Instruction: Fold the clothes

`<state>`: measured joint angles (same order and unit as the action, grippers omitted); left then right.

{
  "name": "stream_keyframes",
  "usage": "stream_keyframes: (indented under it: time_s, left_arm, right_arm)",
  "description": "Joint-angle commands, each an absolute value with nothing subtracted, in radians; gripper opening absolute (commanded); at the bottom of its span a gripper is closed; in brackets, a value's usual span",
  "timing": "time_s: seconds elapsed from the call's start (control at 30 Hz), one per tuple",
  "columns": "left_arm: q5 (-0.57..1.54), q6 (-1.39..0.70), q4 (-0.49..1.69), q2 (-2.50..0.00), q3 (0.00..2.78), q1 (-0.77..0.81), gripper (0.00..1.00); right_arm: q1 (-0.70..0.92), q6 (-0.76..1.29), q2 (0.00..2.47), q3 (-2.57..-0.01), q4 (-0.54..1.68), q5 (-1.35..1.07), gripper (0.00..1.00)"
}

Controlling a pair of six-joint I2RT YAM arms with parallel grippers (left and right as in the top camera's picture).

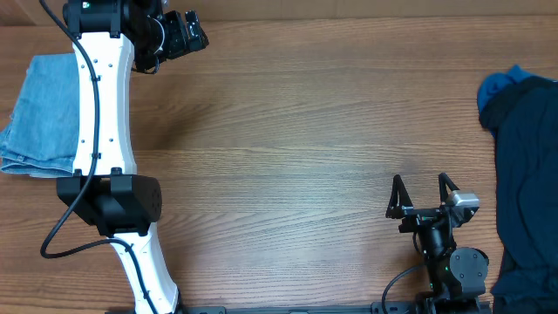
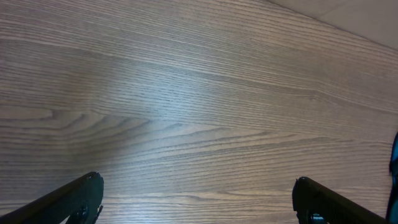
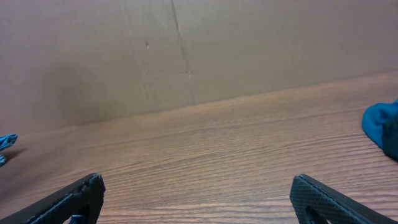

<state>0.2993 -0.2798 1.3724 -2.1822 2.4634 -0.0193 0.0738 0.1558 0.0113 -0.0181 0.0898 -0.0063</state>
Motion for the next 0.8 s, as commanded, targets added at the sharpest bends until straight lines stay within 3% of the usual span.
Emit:
stream_keyframes:
  time_s: [0.0, 0.17, 0.5, 0.77]
  left_arm:
    - [0.295, -0.265, 1.373, -2.186, 2.469, -0.012, 1.0]
    - [0.295, -0.265, 1.377, -2.138, 2.469, -0.013, 1.0]
    - [0.194, -0.265, 1.388, -1.678, 2.469, -0.011, 1.0]
    - [0.119, -0.265, 1.53, -1.323, 2.469, -0.011, 1.0]
  right_arm:
    - [0.079, 0.15, 0.003, -0.008, 0.084, 0.007, 1.0]
    - [0.079, 0.15, 0.003, -0.008, 0.084, 0.007, 1.0]
    - [0.079, 0.15, 0.003, -0.008, 0.084, 0.007, 1.0]
    - [0.079, 0.15, 0.003, -0.008, 0.084, 0.007, 1.0]
